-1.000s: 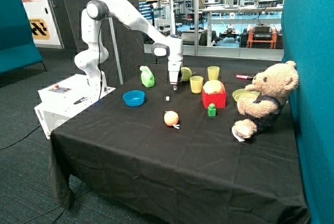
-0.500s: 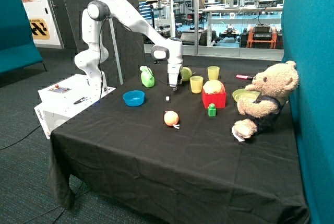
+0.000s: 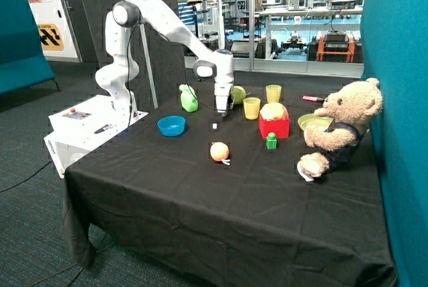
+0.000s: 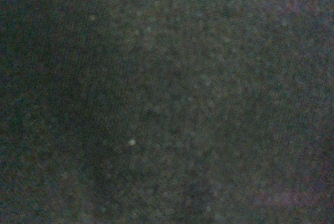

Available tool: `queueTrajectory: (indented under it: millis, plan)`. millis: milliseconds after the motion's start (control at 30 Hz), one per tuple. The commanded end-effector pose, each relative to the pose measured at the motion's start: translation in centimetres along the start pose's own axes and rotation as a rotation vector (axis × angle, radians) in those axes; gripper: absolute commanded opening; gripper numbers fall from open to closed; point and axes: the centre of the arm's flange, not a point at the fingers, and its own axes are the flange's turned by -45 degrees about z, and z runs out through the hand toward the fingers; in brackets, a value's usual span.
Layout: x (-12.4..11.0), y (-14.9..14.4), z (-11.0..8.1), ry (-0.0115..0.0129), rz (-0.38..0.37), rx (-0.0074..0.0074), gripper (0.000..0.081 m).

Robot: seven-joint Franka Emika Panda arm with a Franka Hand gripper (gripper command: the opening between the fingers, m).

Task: Roll the dices in the bowl

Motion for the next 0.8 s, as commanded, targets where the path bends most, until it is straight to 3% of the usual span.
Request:
queueTrajectory:
  millis: [0,67,167,767]
  plan:
    - [0.15,0.14,0.27,-0.001,0.023,-0.0004,0.0128]
    - [0.12,0.19,0.27,-0.001,0.021,-0.0004,0.0046]
    - [0.06,0.26,0.27,-0.001,0.024,-0.0004,0.0006]
    - [-0.04,0.56,0.01,-0.001,0.029,-0.0004,0.0]
